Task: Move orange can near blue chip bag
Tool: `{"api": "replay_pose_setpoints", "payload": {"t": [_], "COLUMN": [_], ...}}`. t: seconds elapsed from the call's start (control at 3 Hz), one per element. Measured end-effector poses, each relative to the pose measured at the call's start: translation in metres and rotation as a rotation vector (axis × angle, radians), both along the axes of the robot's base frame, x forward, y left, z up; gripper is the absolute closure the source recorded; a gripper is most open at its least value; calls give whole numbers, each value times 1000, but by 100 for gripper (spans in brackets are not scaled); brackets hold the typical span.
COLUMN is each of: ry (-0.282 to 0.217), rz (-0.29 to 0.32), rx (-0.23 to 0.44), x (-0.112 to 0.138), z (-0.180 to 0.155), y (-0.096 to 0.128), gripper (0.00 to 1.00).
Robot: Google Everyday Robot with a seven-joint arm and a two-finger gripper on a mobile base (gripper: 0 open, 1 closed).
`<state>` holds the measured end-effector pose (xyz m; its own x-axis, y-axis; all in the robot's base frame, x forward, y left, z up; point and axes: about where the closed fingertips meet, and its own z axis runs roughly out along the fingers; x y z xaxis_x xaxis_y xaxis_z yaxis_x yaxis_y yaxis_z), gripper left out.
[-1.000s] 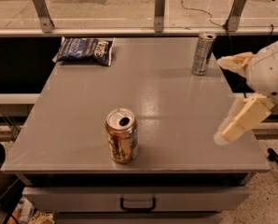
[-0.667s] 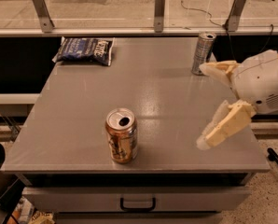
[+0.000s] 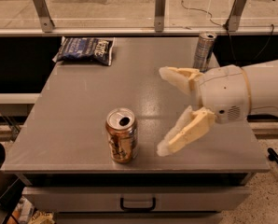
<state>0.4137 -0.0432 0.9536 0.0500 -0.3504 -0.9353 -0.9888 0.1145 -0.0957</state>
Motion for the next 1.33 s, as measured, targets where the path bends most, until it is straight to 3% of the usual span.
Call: {"api": "replay_pose_setpoints", "payload": {"t": [0.33, 0.67, 1.33], "ry": [-20, -46, -86], "rz": [29, 9, -36], "rx": [126, 229, 253], "x": [-1, 9, 13], "z": [-8, -29, -66], "y": [34, 51, 58], "gripper": [0, 0, 0]}}
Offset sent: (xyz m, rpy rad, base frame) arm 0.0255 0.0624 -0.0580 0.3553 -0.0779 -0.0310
